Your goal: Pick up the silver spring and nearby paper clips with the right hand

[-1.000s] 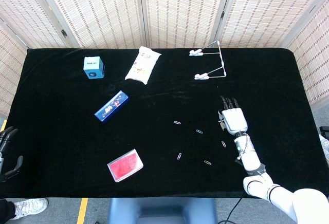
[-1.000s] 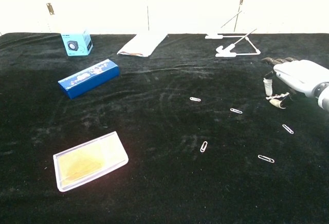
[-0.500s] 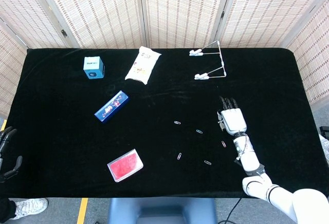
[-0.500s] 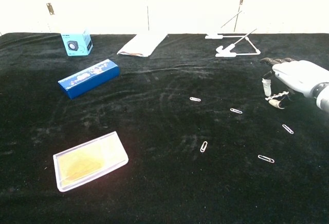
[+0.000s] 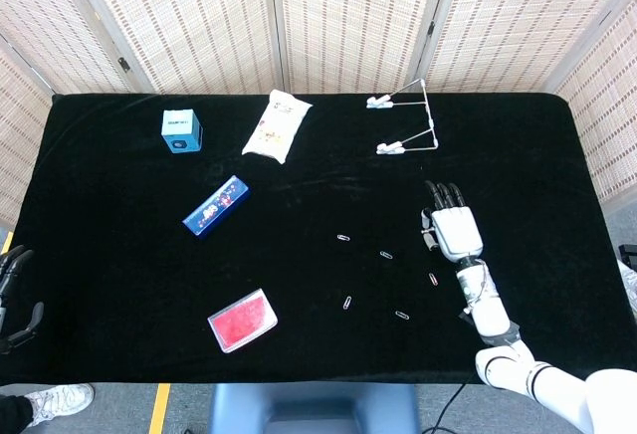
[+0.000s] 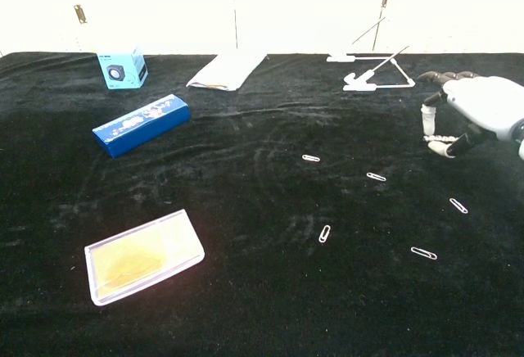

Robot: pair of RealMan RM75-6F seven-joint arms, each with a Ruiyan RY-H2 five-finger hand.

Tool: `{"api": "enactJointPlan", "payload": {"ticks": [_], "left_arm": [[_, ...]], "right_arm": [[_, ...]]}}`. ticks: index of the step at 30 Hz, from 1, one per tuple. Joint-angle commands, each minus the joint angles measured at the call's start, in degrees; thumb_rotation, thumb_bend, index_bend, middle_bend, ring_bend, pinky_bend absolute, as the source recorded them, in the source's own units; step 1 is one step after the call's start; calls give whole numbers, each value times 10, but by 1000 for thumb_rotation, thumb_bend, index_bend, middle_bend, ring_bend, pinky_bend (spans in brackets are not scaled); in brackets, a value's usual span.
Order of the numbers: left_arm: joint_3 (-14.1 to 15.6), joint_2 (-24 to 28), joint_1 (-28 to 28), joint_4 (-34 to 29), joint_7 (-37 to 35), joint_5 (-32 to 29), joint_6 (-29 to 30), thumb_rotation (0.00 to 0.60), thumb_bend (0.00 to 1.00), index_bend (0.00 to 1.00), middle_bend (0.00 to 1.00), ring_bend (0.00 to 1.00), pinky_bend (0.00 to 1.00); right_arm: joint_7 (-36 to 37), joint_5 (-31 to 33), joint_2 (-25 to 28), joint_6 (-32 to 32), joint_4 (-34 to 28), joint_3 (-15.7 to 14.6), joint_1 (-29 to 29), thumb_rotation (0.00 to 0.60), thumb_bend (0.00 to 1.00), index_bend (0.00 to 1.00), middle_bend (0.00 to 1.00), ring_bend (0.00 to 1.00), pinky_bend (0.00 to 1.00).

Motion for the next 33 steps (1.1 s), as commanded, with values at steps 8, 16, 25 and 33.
{"api": "enactJointPlan", "payload": {"ticks": [8, 16, 25, 33], "left_arm": [[-1, 0, 0, 0, 1, -2, 0, 600, 551, 15, 63, 65, 0], [-3, 0, 0, 0, -2, -6, -1, 600, 551, 15, 63, 65, 0], [-3, 3, 2, 1, -10, -4, 3, 600, 550, 14, 63, 65, 0], [-2, 5, 5, 0, -15, -2, 7, 600, 550, 15, 63, 65, 0]], "right_arm": [[21, -16, 32, 28, -62, -2, -14, 600, 450, 781, 95, 0, 0], [43, -41, 54, 33, -144, -18, -18, 600, 451, 786, 105, 0, 0], [32, -55, 55, 30, -194, -35, -18, 600, 451, 786, 109, 0, 0], [42, -53, 30, 15, -182, -41, -13, 600, 451, 785, 110, 2, 0]]}}
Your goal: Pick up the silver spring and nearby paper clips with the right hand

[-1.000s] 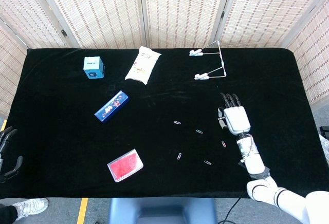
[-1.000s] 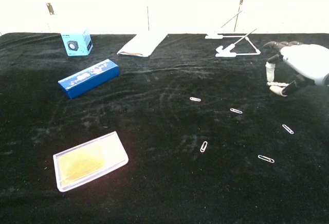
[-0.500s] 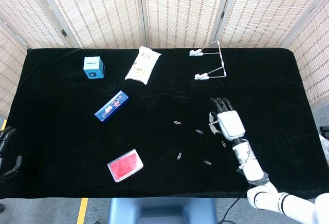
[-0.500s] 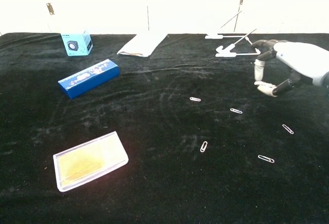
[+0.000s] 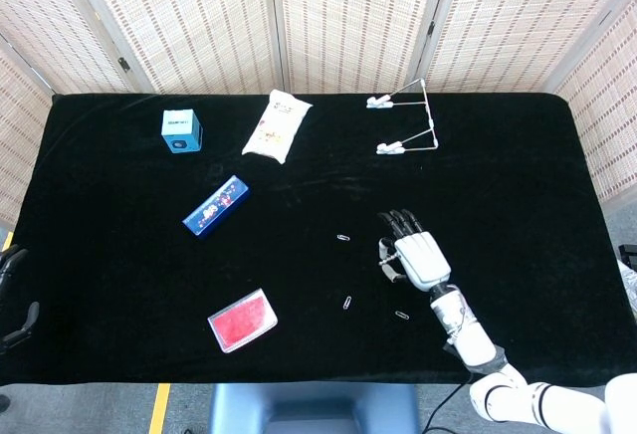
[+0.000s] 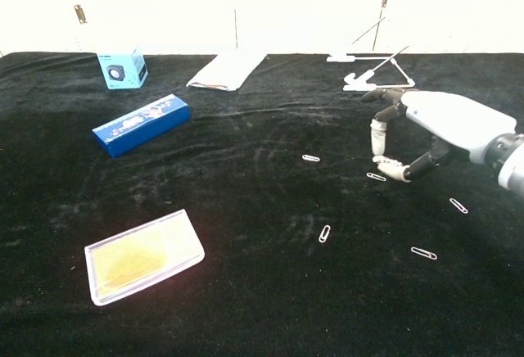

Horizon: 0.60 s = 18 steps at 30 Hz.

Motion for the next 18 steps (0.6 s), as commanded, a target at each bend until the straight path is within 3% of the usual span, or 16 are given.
{"api": "enactJointPlan", "payload": {"ticks": [1, 18], "left_arm": [[0, 1, 1, 0, -2, 0, 0, 600, 550, 14, 63, 65, 0], [-2, 4, 4, 2, -13, -2, 6, 600, 550, 15, 63, 65, 0]], "right_arm": [[7, 1, -10, -5, 10, -1, 2, 600, 451, 786, 110, 1, 0], [25, 4, -38, -20, 45, 8, 18, 600, 450, 786, 114, 5, 0]]}}
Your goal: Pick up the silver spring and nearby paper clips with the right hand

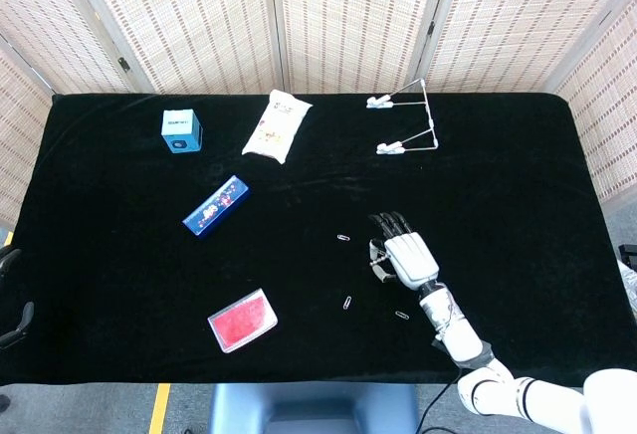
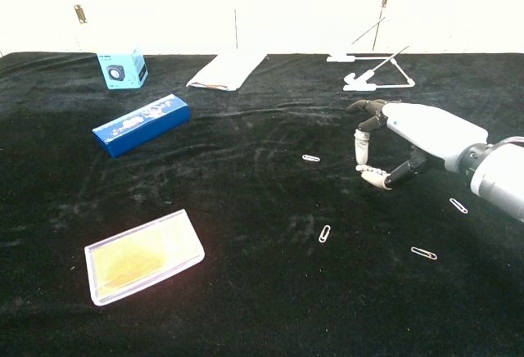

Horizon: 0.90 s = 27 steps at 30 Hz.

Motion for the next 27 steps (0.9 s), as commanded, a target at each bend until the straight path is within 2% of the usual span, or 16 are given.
{"api": "enactJointPlan", "payload": {"ticks": [1, 12, 17, 27], "left_arm": [[0, 0, 0, 0, -1, 0, 0, 600, 550, 15, 63, 65, 0], [-3, 4, 4, 3, -15, -4, 4, 600, 551, 15, 63, 65, 0], [-4, 7, 7, 6, -28, -5, 8, 600, 550, 15, 63, 65, 0], [-4, 11, 12, 12, -46, -3, 16, 600, 551, 16, 63, 65, 0]], "right_arm": [[2, -1, 0, 2, -3, 3, 2, 600, 450, 786, 114, 5, 0], [-6, 21, -17, -6, -13, 48, 34, 600, 451, 786, 123, 9, 0], [-20, 38, -40, -19, 7, 63, 54, 600, 451, 786, 124, 10, 0], [-24, 57, -90, -45, 60, 73, 88, 600, 450, 786, 129, 11, 0]]}}
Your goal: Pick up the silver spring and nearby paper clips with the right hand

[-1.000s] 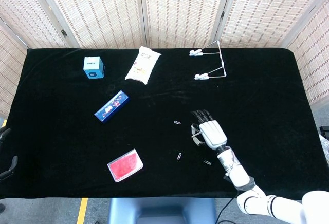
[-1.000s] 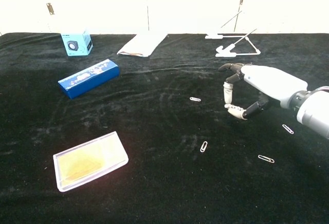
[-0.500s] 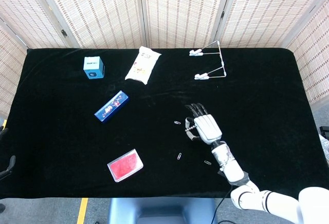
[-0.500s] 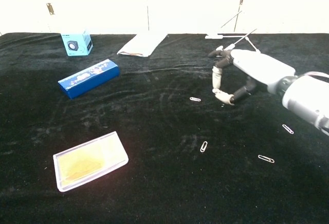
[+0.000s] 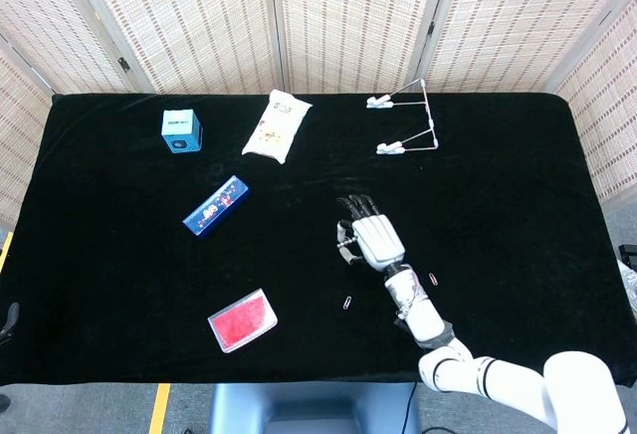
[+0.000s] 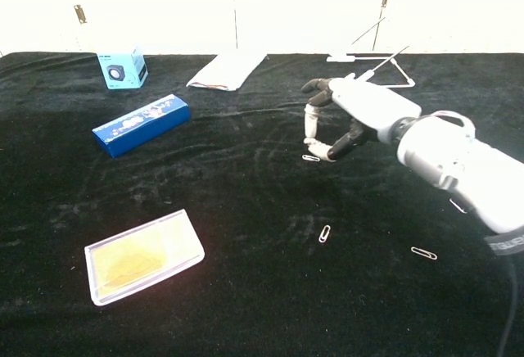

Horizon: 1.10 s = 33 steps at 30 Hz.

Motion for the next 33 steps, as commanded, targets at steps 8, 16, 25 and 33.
{"api": "enactJointPlan", "payload": {"ticks": [8, 16, 25, 33], "left_arm": [[0, 2, 2, 5, -11, 0, 2, 600, 550, 16, 63, 65, 0], [-1, 1, 3, 6, -12, 1, 2, 600, 551, 16, 63, 65, 0], [-1, -2, 2, 4, -1, 2, 1, 600, 550, 16, 63, 65, 0], [0, -7, -2, -3, 27, 3, -7, 600, 551, 16, 63, 65, 0]], "right_arm": [[1, 12, -44, -19, 53, 9, 29, 600, 451, 786, 132, 13, 0], [12, 11, -58, -21, 77, 10, 39, 600, 451, 786, 137, 14, 0], [26, -8, -20, 22, 28, -1, 13, 600, 450, 786, 138, 14, 0], [17, -28, 66, 87, -52, -30, -49, 600, 451, 786, 138, 16, 0]]}}
